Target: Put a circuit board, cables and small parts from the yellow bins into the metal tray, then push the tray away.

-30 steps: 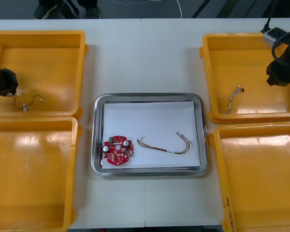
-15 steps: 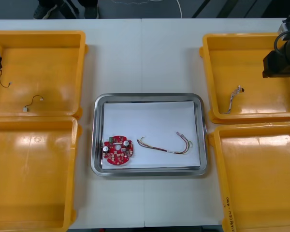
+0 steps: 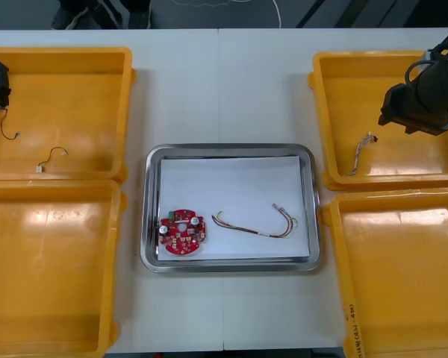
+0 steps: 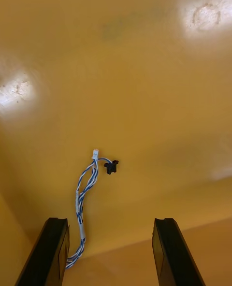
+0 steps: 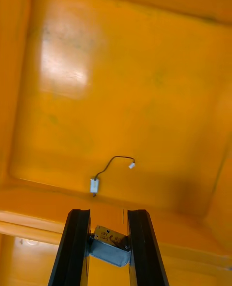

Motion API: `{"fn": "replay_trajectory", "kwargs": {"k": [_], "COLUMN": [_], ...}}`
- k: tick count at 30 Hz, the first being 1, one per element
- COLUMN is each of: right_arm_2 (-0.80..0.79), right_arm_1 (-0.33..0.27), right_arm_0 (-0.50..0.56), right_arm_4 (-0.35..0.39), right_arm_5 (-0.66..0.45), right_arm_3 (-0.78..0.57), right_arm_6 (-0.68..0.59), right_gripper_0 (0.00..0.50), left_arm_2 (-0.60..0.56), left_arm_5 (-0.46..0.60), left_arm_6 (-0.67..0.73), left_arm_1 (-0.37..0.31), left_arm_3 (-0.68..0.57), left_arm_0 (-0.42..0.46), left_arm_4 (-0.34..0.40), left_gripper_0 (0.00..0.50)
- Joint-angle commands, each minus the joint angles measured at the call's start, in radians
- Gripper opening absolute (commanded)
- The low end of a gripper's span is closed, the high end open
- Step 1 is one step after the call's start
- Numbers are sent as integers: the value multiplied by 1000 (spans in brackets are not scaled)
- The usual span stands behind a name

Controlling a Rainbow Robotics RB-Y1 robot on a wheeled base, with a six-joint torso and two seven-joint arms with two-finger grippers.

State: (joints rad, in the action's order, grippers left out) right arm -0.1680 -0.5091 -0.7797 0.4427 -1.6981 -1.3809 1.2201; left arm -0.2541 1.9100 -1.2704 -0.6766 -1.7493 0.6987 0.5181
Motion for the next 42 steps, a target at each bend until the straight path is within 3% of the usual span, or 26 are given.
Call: {"fn": "replay_trajectory", "kwargs": {"k": [1, 8, 14, 24, 34, 42], "right_arm_2": [76, 128, 134, 136, 174, 189], "right_arm_1": [-2, 0, 3, 4, 15, 32], "right_arm_0": [-41, -43, -41, -43, -43, -41], "right_arm_4": [4, 11, 27, 64, 68, 76], "right_arm_5": [34, 63, 63, 106, 149, 155], "right_arm_3": [5, 5, 23, 105, 117, 138], "right_arm_6": [-133, -195, -205, -228, -257, -278], "right_gripper_0": [500, 500, 500, 500, 500, 500], "left_arm_2": [81, 151, 309, 523, 670, 694], "left_arm_5": [10, 10, 10, 10, 10, 10], "left_arm_6": [269, 427, 560, 628, 628, 611], "left_arm_1": [37, 114, 150, 285, 361, 390], "left_arm_3": [-124, -222, -271, -277, -150, -36], "left_arm_0": [-4, -5, 4, 61, 127, 134], "left_arm_4": [22, 25, 13, -93, -139, -148], "left_gripper_0": [0, 0, 0, 0, 0, 0]}}
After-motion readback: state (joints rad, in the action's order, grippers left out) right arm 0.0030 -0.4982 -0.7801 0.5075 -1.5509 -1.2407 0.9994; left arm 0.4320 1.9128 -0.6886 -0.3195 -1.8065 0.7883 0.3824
